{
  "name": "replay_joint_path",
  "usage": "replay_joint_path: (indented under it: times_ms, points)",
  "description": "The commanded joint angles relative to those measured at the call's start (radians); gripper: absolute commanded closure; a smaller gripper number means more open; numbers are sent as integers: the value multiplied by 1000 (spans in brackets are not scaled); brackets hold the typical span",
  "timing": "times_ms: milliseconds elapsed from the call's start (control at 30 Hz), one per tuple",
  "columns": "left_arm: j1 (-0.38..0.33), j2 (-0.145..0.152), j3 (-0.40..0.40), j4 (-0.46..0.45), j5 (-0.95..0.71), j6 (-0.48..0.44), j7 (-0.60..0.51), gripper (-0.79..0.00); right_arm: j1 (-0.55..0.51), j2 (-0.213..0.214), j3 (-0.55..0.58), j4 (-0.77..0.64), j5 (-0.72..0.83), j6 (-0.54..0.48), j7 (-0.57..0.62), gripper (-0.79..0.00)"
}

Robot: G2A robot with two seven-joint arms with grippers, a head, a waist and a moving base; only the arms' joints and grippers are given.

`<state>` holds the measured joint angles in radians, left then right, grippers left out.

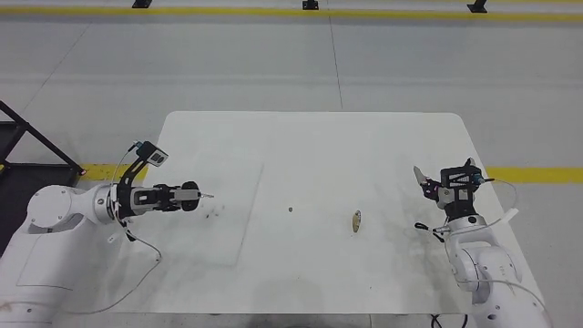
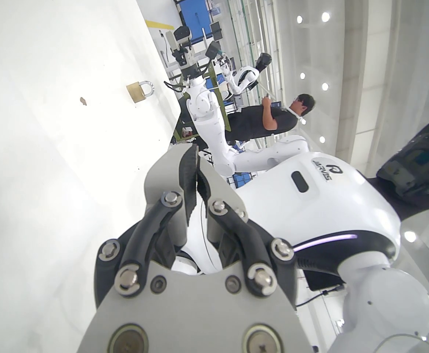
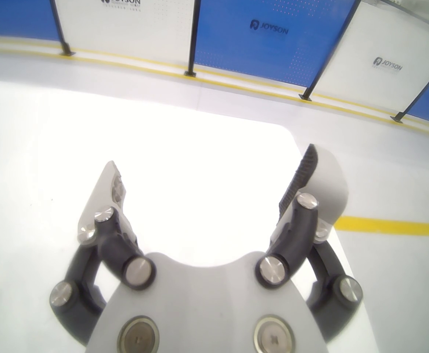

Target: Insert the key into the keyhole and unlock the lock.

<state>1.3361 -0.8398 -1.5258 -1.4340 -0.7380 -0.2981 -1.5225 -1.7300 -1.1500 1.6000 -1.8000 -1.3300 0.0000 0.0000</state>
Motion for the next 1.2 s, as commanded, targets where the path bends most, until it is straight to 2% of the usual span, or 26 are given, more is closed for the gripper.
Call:
replay_joint_path:
  times_ms: [0, 333, 467, 633, 833, 1167]
  points:
    - [-9, -1, 7, 1, -19, 6, -6, 0, 0, 0, 0, 0, 0, 0, 0, -785]
    - [-9, -1, 7, 1, -19, 6, -6, 0, 1, 0, -4, -3, -4, -9, -2, -785]
    - [-9, -1, 7, 1, -19, 6, -6, 0, 15, -2, -37, -67, -31, -40, 38, -785]
    - [-9, -1, 7, 1, -19, 6, -6, 0, 38, -4, -104, -193, -107, -61, 171, -785]
    - [-9, -1, 7, 1, -19, 6, -6, 0, 70, -9, -184, -307, -151, -85, 398, -785]
    - [-9, -1, 7, 1, -19, 6, -6, 0, 87, -18, -252, -480, -79, -72, 802, -785]
